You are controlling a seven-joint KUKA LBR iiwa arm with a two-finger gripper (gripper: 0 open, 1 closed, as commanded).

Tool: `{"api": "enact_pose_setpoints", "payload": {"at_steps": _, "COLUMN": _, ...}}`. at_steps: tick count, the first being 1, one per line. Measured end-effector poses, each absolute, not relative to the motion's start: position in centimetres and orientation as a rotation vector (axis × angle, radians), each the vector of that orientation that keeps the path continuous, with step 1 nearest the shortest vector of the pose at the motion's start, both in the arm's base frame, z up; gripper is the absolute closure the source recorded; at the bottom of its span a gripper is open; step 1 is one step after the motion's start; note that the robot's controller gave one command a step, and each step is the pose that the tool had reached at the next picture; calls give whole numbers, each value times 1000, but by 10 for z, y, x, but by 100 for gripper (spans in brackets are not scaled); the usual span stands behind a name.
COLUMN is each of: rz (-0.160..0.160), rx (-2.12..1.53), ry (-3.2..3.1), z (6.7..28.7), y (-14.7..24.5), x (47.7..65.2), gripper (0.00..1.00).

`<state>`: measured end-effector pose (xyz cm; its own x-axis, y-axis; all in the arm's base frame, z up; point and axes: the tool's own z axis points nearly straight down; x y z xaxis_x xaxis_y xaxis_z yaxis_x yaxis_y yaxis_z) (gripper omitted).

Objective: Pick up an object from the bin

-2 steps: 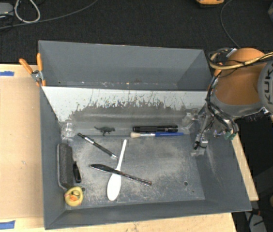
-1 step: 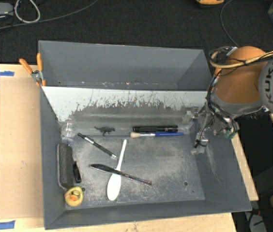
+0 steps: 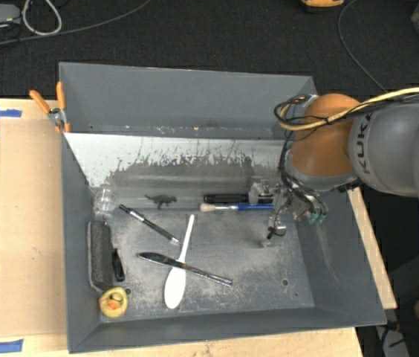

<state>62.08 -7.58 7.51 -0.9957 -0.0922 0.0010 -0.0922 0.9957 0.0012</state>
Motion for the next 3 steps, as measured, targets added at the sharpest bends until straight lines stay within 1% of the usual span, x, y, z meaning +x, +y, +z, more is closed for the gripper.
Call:
{"api": "enact_pose_setpoints", "payload": {"at_steps": 1, "rz": 3, "rx": 195, "ry": -3142, "z": 90, "y": -61, "x": 622, "gripper": 0}}
{"api": "enact_pose_setpoints", "payload": {"at_steps": 2, "rz": -7, "rx": 21, "ry": -3144, "z": 100, "y": -24, "x": 623, "gripper": 0}}
{"api": "enact_pose_setpoints", "payload": {"at_steps": 3, "rz": -2, "rx": -93, "ry": -3149, "z": 70, "y": -35, "x": 620, "gripper": 0}}
